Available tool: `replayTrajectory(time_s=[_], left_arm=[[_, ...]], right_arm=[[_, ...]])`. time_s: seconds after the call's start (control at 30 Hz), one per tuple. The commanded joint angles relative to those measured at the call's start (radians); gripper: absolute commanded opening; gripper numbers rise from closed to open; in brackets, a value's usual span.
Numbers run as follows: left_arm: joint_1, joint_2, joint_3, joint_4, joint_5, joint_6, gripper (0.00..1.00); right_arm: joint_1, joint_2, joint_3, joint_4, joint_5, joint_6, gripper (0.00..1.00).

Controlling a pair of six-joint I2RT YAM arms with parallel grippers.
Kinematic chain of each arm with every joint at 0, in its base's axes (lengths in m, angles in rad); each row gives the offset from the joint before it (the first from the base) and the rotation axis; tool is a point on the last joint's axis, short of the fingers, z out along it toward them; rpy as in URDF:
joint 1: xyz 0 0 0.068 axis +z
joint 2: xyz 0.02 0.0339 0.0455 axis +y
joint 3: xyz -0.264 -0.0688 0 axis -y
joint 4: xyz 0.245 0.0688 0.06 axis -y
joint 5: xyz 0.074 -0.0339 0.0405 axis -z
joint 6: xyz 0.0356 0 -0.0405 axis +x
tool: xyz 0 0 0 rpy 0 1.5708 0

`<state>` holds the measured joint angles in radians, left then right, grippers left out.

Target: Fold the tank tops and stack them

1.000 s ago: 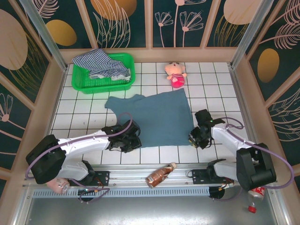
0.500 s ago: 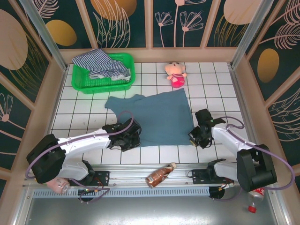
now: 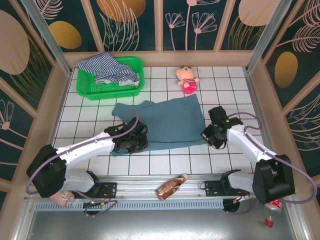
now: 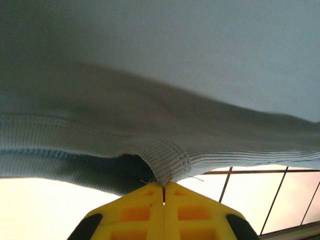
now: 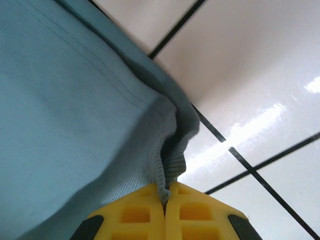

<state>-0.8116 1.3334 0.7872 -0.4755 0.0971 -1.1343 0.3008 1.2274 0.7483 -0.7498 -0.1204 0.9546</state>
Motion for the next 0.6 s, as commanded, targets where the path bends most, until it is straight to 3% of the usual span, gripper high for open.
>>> replayTrajectory(time_s=[0.0, 0.57], left_arm=[[0.029, 0.033, 0.038, -0.030, 0.019, 0.077, 0.00], [0.138, 0.181, 0.141, -0.026, 0.018, 0.228, 0.00]], right_arm=[[0.003, 0.046, 0.050, 0.014, 0.044, -0.035, 0.00], [-0.026, 0.202, 0.134, 0.123, 0.065, -0.088, 0.00]])
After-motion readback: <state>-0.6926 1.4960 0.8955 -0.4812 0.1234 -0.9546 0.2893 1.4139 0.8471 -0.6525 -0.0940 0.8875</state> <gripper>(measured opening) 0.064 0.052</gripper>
